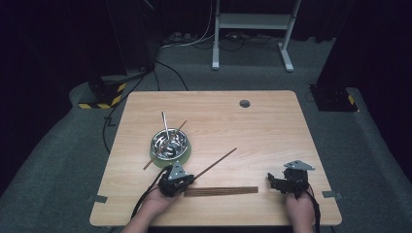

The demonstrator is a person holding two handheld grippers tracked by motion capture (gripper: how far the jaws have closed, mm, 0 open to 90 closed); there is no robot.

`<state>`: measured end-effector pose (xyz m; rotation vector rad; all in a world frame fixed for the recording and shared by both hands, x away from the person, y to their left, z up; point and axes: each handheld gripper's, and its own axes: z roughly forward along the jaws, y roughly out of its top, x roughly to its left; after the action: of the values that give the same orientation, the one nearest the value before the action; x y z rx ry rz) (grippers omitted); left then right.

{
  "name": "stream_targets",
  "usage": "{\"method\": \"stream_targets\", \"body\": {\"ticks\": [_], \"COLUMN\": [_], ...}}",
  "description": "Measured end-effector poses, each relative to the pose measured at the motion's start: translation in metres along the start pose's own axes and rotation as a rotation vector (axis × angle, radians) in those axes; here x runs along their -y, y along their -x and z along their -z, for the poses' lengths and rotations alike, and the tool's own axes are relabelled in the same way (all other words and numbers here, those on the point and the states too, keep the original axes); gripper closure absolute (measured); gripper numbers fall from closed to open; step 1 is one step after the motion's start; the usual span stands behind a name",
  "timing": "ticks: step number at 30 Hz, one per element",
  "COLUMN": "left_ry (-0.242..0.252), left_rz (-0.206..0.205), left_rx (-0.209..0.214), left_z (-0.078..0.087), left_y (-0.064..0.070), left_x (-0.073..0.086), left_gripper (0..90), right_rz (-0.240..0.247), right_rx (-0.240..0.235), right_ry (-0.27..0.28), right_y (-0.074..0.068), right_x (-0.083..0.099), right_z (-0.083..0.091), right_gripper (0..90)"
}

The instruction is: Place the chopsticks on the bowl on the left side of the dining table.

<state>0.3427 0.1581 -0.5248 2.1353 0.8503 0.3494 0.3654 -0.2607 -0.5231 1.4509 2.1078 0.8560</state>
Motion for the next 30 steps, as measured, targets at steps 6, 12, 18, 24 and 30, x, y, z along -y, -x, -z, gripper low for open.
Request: {"method": "stream_targets", "body": {"ticks": [6, 12, 18, 24, 30], "left_ry": [0.040, 0.095, 0.143, 0.175, 0.217], "left_rz": [0.020, 0.043, 0.039, 0.054, 0.070], "left_rx": [-0.013, -0.032, -0.057, -0.078, -0.104], "left_z": [0.007, 0.017, 0.026, 0.035, 0.048], "left_y": [-0.004, -0.008, -0.012, -0.015, -0.020], "left_x": [0.000, 0.000, -0.001, -0.002, -0.004], "left_gripper": [83.8, 83.9, 83.9, 84.0, 84.0], "right_rz": [0.000, -0.002, 0.000, 0.000, 0.000], "right_rx": [0.000, 0.001, 0.000, 0.000, 0.000], "right_ry": [0.001, 0.000, 0.000, 0.000, 0.000], "right_y": [0.000, 0.000, 0.000, 0.000, 0.000], "right_x": [0.000, 0.000, 0.000, 0.000, 0.000], "right_z": [0.000, 0.000, 0.000, 0.000, 0.000], "right_gripper": [11.9, 11.9, 11.9, 11.9, 11.9]}}
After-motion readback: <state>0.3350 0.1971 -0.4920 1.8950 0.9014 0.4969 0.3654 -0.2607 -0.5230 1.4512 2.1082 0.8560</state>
